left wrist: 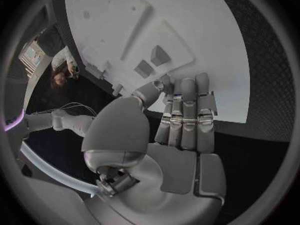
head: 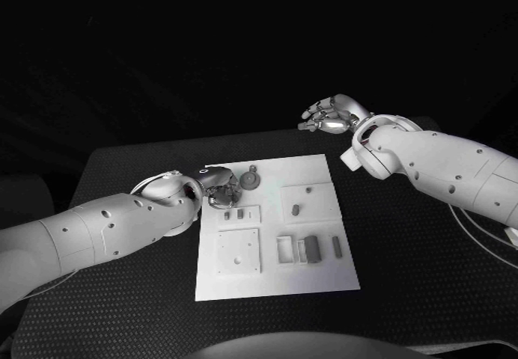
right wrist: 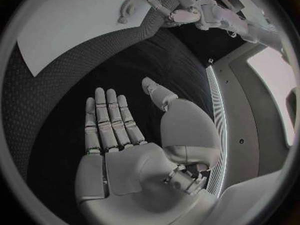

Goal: Assemble the parts on the task board

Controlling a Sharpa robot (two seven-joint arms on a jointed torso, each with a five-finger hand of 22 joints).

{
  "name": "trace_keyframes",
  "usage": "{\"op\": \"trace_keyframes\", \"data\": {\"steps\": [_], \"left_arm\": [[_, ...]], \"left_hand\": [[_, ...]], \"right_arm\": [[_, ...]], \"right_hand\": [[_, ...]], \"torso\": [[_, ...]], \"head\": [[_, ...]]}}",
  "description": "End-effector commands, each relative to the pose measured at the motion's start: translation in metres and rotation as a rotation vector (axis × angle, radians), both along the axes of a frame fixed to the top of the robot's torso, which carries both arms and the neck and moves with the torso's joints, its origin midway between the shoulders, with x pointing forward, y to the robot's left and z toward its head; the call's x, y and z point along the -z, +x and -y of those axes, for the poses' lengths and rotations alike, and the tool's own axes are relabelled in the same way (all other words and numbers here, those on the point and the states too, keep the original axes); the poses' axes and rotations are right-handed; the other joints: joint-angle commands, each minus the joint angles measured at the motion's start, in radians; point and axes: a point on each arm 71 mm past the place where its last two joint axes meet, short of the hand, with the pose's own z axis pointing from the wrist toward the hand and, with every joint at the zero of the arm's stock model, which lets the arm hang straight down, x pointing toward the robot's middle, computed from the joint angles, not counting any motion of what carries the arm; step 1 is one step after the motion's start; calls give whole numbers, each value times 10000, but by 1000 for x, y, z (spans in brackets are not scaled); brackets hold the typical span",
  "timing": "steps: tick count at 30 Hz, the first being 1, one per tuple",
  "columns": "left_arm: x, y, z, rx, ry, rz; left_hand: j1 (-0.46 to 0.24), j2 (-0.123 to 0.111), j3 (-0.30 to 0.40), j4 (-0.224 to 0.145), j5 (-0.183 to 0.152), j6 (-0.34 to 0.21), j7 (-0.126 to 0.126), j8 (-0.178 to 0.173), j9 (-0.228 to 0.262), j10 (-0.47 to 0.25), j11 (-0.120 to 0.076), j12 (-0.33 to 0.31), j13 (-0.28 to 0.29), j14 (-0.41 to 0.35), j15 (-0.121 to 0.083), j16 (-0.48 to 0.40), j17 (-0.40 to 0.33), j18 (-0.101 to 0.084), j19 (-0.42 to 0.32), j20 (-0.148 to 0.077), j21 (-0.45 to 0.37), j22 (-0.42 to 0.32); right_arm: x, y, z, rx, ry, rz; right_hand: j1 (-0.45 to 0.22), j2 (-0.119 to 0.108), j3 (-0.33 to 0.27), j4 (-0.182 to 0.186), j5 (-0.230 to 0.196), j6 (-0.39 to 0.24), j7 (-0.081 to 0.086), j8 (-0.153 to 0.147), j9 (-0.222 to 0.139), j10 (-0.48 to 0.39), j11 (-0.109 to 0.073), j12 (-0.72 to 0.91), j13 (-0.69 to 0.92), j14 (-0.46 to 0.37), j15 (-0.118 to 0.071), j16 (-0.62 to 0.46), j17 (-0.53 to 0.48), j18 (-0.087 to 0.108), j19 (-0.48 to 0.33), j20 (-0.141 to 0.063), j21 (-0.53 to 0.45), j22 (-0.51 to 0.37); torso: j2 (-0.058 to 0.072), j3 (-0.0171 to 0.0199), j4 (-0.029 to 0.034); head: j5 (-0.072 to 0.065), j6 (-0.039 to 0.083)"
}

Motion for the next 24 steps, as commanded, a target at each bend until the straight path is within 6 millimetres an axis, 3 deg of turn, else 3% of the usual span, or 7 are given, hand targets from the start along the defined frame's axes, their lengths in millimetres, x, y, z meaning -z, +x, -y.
{"op": "trace_keyframes", "data": {"steps": [1, 24], "left_arm": [[4, -3, 1, 137, 137, -185], [3, -1, -7, -149, -10, -114]], "left_hand": [[14, -133, -83, 10, -12, -152, 38, -99, -37, -102, 2, -41, -17, -84, 19, -74, 33, 267, -54, 40, -50, 24], [-40, -267, -134, 35, -9, -644, 9, -260, -171, -393, 75, -27, -41, -85, 82, -119, 204, 347, -4, 110, -123, 120]], "right_arm": [[0, 0, -2, -174, -1, 8], [0, 0, 0, -154, -17, -22]], "right_hand": [[41, 4, -49, 7, -22, -62, 337, 61, -12, 24, 63, -40, -14, -4, 55, -56, 13, -105, -74, -20, -41, 15], [47, -6, -54, 9, -22, -69, 339, 62, -21, 12, 69, -42, -49, -13, 61, -83, 25, -109, -79, -21, -66, 36]], "torso": [[1, -1, 1], [3, 4, 0]], "head": [[-5, -6], [-14, -9]]}}
